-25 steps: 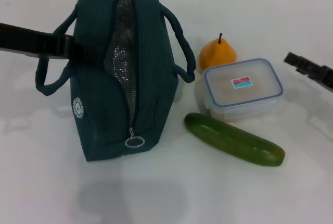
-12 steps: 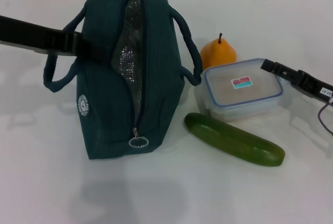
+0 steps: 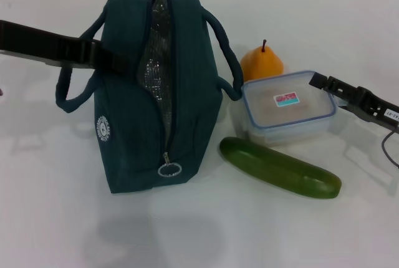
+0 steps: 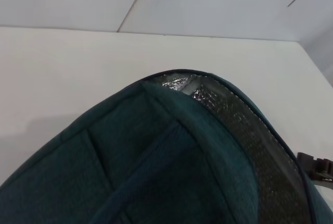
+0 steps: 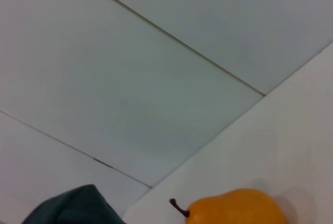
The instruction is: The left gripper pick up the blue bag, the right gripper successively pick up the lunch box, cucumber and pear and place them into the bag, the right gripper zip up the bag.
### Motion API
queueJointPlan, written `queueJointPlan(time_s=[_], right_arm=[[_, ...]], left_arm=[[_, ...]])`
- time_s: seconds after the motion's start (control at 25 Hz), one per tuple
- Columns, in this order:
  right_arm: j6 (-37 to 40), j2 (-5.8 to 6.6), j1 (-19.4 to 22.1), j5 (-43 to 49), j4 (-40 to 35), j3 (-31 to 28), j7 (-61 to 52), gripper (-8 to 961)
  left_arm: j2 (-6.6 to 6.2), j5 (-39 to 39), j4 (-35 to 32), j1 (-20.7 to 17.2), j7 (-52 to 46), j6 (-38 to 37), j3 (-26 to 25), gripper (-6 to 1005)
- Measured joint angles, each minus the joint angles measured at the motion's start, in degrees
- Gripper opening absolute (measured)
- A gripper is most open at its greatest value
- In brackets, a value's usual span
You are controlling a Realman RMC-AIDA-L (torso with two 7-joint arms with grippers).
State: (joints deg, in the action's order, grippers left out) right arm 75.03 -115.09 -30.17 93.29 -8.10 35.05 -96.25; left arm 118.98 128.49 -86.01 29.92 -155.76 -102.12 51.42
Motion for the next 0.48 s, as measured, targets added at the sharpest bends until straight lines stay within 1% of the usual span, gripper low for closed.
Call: queueJointPlan(time_s=[0.48], right_arm=[[5.41, 0.0, 0.35, -0.52, -0.42, -0.86, -2.84, 829]], left_arm=[[0.16, -0.18, -0.02, -0.26, 0.1, 0.0, -0.01, 40]])
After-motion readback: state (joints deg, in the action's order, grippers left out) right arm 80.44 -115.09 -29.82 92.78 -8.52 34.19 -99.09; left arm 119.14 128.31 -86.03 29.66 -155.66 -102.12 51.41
